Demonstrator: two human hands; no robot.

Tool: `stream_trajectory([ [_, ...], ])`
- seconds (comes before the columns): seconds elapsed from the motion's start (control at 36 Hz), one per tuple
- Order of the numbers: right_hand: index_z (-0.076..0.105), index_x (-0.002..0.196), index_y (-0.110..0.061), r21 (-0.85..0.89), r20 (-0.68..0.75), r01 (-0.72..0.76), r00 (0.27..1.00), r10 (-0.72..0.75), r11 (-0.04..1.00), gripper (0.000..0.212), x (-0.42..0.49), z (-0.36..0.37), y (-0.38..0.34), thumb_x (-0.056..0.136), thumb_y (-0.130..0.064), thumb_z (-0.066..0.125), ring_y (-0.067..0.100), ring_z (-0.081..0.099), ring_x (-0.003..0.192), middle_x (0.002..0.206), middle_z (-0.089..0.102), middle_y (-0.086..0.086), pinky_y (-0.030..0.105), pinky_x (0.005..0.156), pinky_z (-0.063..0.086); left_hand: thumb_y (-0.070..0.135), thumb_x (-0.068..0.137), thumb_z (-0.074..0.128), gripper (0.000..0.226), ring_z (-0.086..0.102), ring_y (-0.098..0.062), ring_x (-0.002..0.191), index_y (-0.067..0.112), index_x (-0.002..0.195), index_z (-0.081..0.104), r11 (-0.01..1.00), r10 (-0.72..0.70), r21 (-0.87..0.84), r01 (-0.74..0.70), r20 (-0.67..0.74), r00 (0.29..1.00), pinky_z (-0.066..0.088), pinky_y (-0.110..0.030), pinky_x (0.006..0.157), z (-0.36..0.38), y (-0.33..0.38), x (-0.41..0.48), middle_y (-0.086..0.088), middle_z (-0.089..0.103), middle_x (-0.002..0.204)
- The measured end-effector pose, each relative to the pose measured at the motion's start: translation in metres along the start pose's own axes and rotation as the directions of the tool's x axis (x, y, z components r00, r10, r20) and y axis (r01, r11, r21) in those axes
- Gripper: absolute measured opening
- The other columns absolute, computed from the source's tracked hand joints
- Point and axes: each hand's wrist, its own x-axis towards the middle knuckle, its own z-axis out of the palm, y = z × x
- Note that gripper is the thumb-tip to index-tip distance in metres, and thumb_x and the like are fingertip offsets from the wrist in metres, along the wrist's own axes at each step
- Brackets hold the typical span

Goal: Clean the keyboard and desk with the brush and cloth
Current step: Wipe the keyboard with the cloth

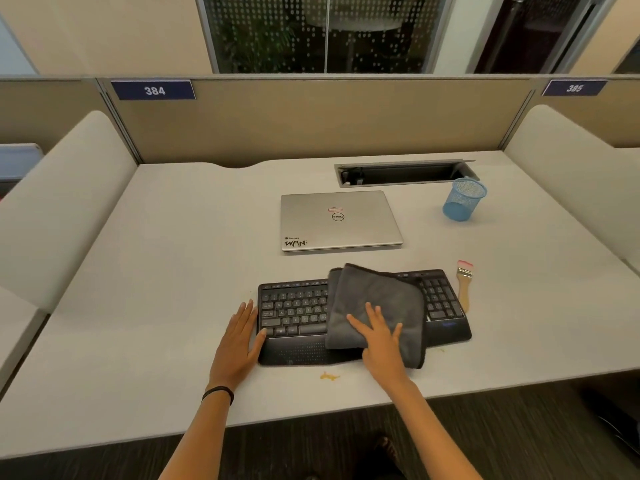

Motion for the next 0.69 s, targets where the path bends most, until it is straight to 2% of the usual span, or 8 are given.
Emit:
stream_trajectory([
  [0.14, 0.024, 0.144, -0.038, -0.016, 0.099, 0.235, 0.968, -0.232, 0.972, 0.078, -0.005, 0.012, -0.025, 0.084, 0.008, 0.045, 0.018, -0.016, 0.143, 0.157, -0.007, 0.0, 0.058, 0.111, -0.013, 0.079, 0.08, 0.001, 0.09, -0.007, 0.0, 0.142, 0.022, 0.148, 0.009, 1.0, -0.005, -0.004, 0.005, -0.005, 1.0, -0.01, -0.011, 0.111, -0.001, 0.003, -0.001, 0.012, 0.002, 0.154],
  [0.25, 0.023, 0.144, -0.036, -0.05, 0.212, 0.384, 0.906, -0.366, 0.922, 0.065, -0.005, 0.015, -0.035, 0.091, -0.012, 0.051, 0.018, -0.016, 0.143, 0.157, -0.009, -0.001, 0.051, 0.108, -0.021, 0.082, 0.078, 0.001, 0.089, -0.009, 0.003, 0.14, 0.026, 0.147, 0.005, 1.0, -0.017, -0.01, 0.017, -0.001, 1.0, -0.008, -0.014, 0.111, 0.0, 0.003, -0.001, 0.014, -0.001, 0.153],
  [0.31, 0.021, 0.144, -0.038, -0.071, 0.226, 0.414, 0.893, -0.39, 0.907, 0.064, -0.004, 0.016, -0.033, 0.092, -0.015, 0.05, 0.016, -0.017, 0.142, 0.157, -0.009, -0.003, 0.049, 0.107, -0.021, 0.081, 0.079, 0.002, 0.086, -0.012, 0.006, 0.138, 0.029, 0.146, 0.003, 1.0, -0.018, -0.01, 0.018, 0.0, 1.0, -0.008, -0.013, 0.11, 0.0, 0.003, -0.002, 0.015, -0.003, 0.153],
  [0.39, 0.02, 0.144, -0.04, -0.085, 0.236, 0.425, 0.888, -0.396, 0.901, 0.068, -0.001, 0.013, -0.025, 0.091, -0.008, 0.049, 0.014, -0.017, 0.142, 0.157, -0.008, -0.005, 0.049, 0.109, -0.018, 0.08, 0.08, 0.003, 0.085, -0.014, 0.006, 0.139, 0.026, 0.147, 0.003, 1.0, -0.01, -0.016, 0.01, -0.011, 1.0, -0.008, -0.016, 0.112, 0.001, 0.003, -0.003, 0.012, -0.003, 0.154],
  [0.47, 0.022, 0.143, -0.041, -0.096, 0.209, 0.413, 0.898, -0.388, 0.906, 0.072, 0.002, 0.008, -0.013, 0.089, -0.002, 0.049, 0.012, -0.015, 0.142, 0.157, -0.005, -0.007, 0.047, 0.109, -0.018, 0.075, 0.085, 0.005, 0.08, -0.014, 0.006, 0.14, 0.026, 0.147, 0.006, 1.0, 0.024, 0.002, -0.024, -0.029, 0.999, -0.01, -0.013, 0.112, 0.0, 0.005, -0.003, 0.01, -0.003, 0.155],
  [0.61, 0.028, 0.141, -0.04, -0.042, 0.151, 0.306, 0.943, -0.296, 0.951, 0.075, 0.006, -0.007, 0.011, 0.085, 0.004, 0.049, 0.013, -0.008, 0.144, 0.157, -0.001, -0.009, 0.042, 0.107, -0.02, 0.069, 0.09, 0.014, 0.078, -0.009, 0.0, 0.143, 0.018, 0.15, 0.011, 0.998, 0.069, 0.005, -0.069, -0.046, 0.997, -0.009, -0.015, 0.114, 0.005, 0.012, 0.0, 0.008, 0.001, 0.156],
  [0.69, 0.033, 0.139, -0.04, 0.03, 0.086, 0.229, 0.969, -0.231, 0.973, 0.08, 0.011, -0.014, 0.029, 0.079, 0.011, 0.045, 0.013, -0.004, 0.144, 0.156, 0.005, -0.007, 0.044, 0.11, -0.015, 0.064, 0.093, 0.02, 0.074, -0.007, -0.006, 0.144, 0.016, 0.149, 0.017, 0.992, 0.121, 0.044, -0.119, -0.036, 0.992, -0.008, -0.019, 0.115, 0.011, 0.024, 0.007, 0.004, 0.004, 0.158],
])
